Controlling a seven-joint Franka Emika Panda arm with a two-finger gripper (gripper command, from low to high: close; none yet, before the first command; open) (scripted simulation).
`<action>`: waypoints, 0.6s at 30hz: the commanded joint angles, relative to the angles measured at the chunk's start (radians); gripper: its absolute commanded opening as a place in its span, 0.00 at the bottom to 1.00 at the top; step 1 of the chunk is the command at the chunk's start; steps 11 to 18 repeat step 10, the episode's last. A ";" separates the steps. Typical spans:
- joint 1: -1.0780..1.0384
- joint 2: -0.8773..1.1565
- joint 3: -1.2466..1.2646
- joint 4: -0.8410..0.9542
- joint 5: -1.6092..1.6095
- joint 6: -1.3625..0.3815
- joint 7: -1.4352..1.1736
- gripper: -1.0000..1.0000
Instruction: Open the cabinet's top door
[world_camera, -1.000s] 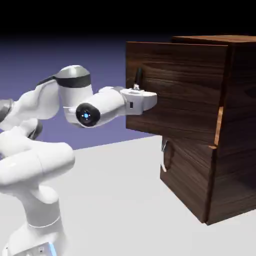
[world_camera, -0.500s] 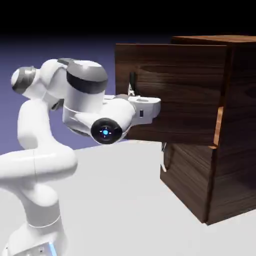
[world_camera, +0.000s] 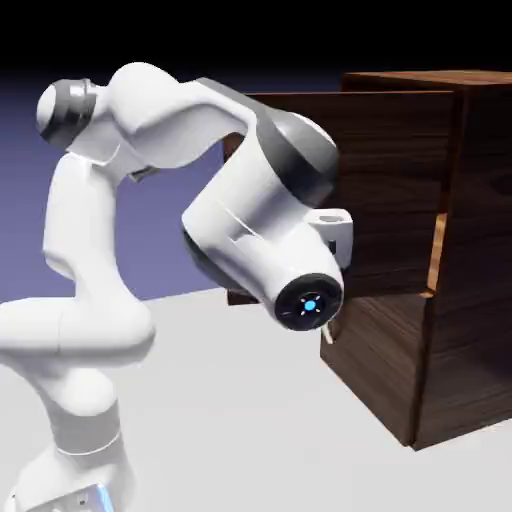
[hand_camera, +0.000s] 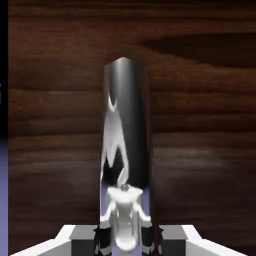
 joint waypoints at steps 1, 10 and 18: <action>-0.007 0.036 0.016 0.028 -0.026 0.007 -0.010 0.00; -0.034 0.299 0.125 0.218 -0.188 0.068 -0.020 1.00; -0.034 0.299 0.125 0.218 -0.188 0.068 -0.020 1.00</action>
